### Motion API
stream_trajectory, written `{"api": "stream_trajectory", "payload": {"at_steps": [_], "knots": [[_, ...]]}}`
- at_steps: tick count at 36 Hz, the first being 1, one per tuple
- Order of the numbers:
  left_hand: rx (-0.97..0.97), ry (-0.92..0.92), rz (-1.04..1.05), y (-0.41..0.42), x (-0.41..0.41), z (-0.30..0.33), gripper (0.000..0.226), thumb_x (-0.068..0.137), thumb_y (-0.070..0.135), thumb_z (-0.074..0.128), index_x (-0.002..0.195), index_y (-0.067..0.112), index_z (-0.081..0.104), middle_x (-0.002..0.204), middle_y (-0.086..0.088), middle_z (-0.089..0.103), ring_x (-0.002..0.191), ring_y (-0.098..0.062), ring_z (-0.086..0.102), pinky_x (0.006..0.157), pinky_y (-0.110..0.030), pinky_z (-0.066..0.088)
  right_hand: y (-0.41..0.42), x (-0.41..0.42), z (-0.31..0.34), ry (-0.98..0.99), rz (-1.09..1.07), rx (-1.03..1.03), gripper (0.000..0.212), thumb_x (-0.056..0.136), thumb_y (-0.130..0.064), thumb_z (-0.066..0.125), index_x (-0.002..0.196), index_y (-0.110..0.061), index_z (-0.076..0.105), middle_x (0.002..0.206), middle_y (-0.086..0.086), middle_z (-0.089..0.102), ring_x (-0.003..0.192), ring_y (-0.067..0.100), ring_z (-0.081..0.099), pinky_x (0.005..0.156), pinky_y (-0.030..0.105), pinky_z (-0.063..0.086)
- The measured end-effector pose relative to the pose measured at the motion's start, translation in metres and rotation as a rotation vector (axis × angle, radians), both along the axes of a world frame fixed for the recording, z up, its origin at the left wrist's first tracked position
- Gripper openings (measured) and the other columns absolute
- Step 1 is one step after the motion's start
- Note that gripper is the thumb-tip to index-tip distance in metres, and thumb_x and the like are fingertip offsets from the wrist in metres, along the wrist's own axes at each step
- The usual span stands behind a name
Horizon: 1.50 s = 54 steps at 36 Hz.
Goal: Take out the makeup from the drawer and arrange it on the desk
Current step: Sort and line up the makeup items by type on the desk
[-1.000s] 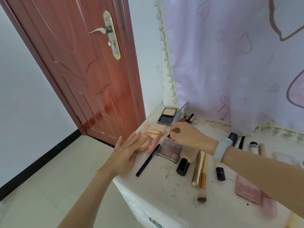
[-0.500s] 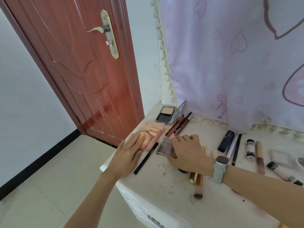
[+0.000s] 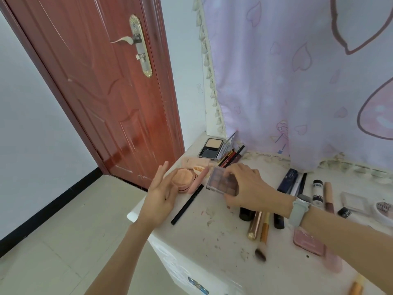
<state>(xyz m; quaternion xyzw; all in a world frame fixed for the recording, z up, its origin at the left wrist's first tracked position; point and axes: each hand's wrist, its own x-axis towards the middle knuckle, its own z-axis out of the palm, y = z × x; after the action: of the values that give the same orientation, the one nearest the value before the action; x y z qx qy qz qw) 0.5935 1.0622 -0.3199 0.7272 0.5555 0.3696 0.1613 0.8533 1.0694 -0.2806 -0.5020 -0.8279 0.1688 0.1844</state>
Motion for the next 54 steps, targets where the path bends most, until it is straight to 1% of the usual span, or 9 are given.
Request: {"api": "stream_trajectory", "payload": {"at_steps": [6,9,14,19,28,33,39,45,54], "knots": [[0.181,-0.309,0.209,-0.013,0.017,0.034,0.028,0.092,0.006,0.052,0.108,0.028,0.061,0.118,0.011,0.055,0.104,-0.01,0.058,0.085,-0.013,0.043,-0.008,0.015,0.018,0.398,-0.084,-0.014,0.05,0.075,-0.024,0.071,0.11,-0.034,0.037,0.115,-0.006,0.041,0.108,0.009,0.041,0.092,0.019,0.032],[0.077,-0.496,0.112,-0.024,0.037,0.058,0.023,0.093,0.01,0.053,0.099,0.03,0.063,0.096,0.011,0.068,0.09,-0.007,0.064,0.078,-0.015,0.048,-0.011,0.017,0.029,0.498,-0.092,0.035,0.052,0.076,-0.019,0.072,0.112,-0.032,0.037,0.116,-0.005,0.042,0.103,-0.008,0.04,0.081,-0.003,0.026],[-0.183,-0.687,-0.166,-0.04,0.077,0.084,0.023,0.091,0.024,0.055,0.112,0.017,0.062,0.093,0.0,0.073,0.091,-0.014,0.068,0.076,-0.018,0.052,-0.025,0.016,0.04,0.569,-0.022,0.084,0.05,0.077,-0.024,0.073,0.105,-0.044,0.037,0.116,-0.015,0.041,0.104,-0.019,0.035,0.08,-0.006,0.025],[-0.235,-0.777,-0.201,-0.047,0.108,0.093,0.029,0.089,0.026,0.057,0.114,0.013,0.064,0.093,-0.036,0.06,0.09,-0.044,0.063,0.079,-0.032,0.056,-0.04,0.017,0.045,0.524,0.044,0.122,0.05,0.074,-0.029,0.074,0.109,-0.039,0.039,0.12,-0.016,0.039,0.114,0.001,0.037,0.087,0.001,0.025],[-0.362,-0.92,-0.064,-0.058,0.127,0.108,0.023,0.097,0.016,0.046,0.108,0.004,0.062,0.095,-0.01,0.067,0.078,-0.016,0.065,0.063,-0.025,0.054,-0.056,0.066,0.071,0.373,0.263,0.228,0.047,0.088,0.007,0.042,0.12,-0.024,0.058,0.133,-0.016,0.04,0.12,0.0,0.04,0.095,0.01,0.032],[-0.48,-1.019,-0.112,-0.069,0.15,0.116,0.021,0.096,0.019,0.047,0.103,0.006,0.061,0.093,-0.012,0.067,0.074,-0.019,0.067,0.063,-0.027,0.056,-0.062,0.086,0.084,0.095,0.369,0.493,0.038,0.085,-0.001,0.054,0.12,-0.012,0.062,0.123,0.007,0.057,0.104,0.028,0.056,0.084,0.043,0.048],[-0.549,-1.234,-0.292,-0.091,0.176,0.112,0.066,0.087,0.06,0.041,0.115,0.003,0.06,0.106,-0.017,0.064,0.081,-0.023,0.066,0.062,-0.028,0.056,-0.075,0.107,0.083,0.039,0.296,0.748,0.03,0.089,-0.022,0.051,0.11,-0.011,0.069,0.099,0.005,0.067,0.086,0.025,0.062,0.07,0.036,0.053],[-0.536,-1.25,-0.271,-0.107,0.195,0.106,0.069,0.071,0.065,0.062,0.113,0.011,0.065,0.111,-0.011,0.063,0.106,-0.029,0.061,0.091,-0.044,0.051,-0.087,0.106,0.089,0.141,0.26,0.694,0.035,0.087,-0.035,0.049,0.099,-0.012,0.073,0.076,0.003,0.062,0.074,0.022,0.056,0.062,0.029,0.048],[-0.465,-1.389,-0.13,-0.12,0.181,0.107,0.044,0.087,0.039,0.062,0.119,0.009,0.059,0.1,-0.013,0.069,0.101,-0.038,0.064,0.078,-0.041,0.055,-0.083,0.085,0.086,0.306,0.352,0.176,0.028,0.089,-0.026,0.06,0.116,-0.021,0.066,0.102,-0.018,0.055,0.104,0.012,0.051,0.092,0.034,0.043]]}}
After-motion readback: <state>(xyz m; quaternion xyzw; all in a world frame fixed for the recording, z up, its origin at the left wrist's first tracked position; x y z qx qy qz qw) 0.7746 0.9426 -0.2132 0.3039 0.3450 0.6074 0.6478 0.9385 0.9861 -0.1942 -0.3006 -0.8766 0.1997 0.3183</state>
